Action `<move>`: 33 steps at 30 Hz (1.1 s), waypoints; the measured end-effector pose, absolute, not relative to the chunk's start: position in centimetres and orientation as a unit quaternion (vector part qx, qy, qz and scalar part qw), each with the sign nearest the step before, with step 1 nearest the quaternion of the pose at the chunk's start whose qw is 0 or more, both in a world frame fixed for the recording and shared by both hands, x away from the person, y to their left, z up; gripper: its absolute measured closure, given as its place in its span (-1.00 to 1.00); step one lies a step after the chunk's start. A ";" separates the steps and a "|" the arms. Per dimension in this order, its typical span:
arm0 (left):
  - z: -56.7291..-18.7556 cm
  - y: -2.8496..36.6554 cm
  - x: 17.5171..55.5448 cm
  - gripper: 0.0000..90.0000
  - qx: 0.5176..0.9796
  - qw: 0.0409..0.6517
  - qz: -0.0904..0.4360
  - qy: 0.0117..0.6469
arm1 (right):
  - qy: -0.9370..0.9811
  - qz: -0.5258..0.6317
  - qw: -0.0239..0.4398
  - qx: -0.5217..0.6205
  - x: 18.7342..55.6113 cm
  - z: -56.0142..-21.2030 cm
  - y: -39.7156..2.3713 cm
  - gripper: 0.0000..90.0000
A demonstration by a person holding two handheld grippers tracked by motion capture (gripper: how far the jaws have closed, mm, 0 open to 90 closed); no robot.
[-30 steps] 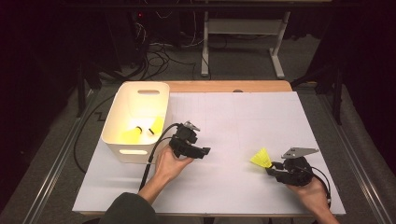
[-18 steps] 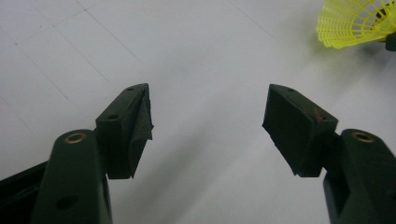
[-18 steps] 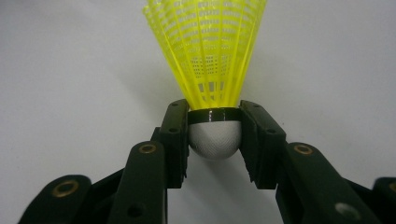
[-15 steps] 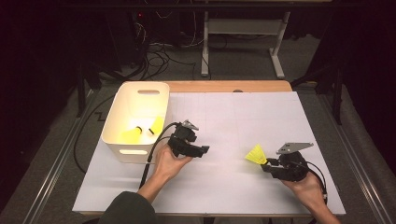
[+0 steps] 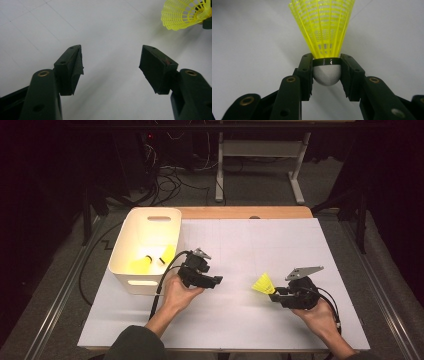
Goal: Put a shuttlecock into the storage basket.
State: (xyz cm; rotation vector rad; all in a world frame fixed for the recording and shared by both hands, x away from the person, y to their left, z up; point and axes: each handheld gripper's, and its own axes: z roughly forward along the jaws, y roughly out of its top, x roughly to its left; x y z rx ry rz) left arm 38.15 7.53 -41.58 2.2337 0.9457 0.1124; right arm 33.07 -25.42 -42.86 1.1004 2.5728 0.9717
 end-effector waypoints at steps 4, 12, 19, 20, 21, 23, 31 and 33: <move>-41.6 7.7 38.2 -0.19 0.864 0.347 0.042 0.362 | 0.869 0.326 0.085 0.362 33.4 -42.8 -24.6 0.45; -41.8 7.2 38.0 -0.15 0.872 0.340 0.039 0.351 | 0.873 0.326 0.079 0.356 33.8 -42.6 -23.9 0.45; -41.9 7.1 38.1 -0.13 0.872 0.337 0.033 0.352 | 0.874 0.326 0.073 0.353 34.0 -42.6 -23.5 0.45; -41.9 7.1 38.2 -0.13 0.872 0.337 0.034 0.353 | 0.873 0.327 0.073 0.354 34.0 -42.7 -23.5 0.45; -41.9 7.1 38.2 -0.13 0.872 0.338 0.035 0.353 | 0.873 0.328 0.072 0.352 34.1 -42.7 -23.5 0.45; -41.9 7.0 38.2 -0.15 0.875 0.336 0.041 0.346 | 0.874 0.329 0.071 0.351 34.1 -42.7 -23.4 0.45; -42.2 6.6 38.2 -0.25 0.879 0.325 0.041 0.347 | 0.874 0.327 0.068 0.352 34.4 -42.8 -23.2 0.45; -42.2 6.6 38.2 -0.27 0.879 0.326 0.039 0.347 | 0.874 0.329 0.069 0.350 34.5 -42.8 -23.1 0.45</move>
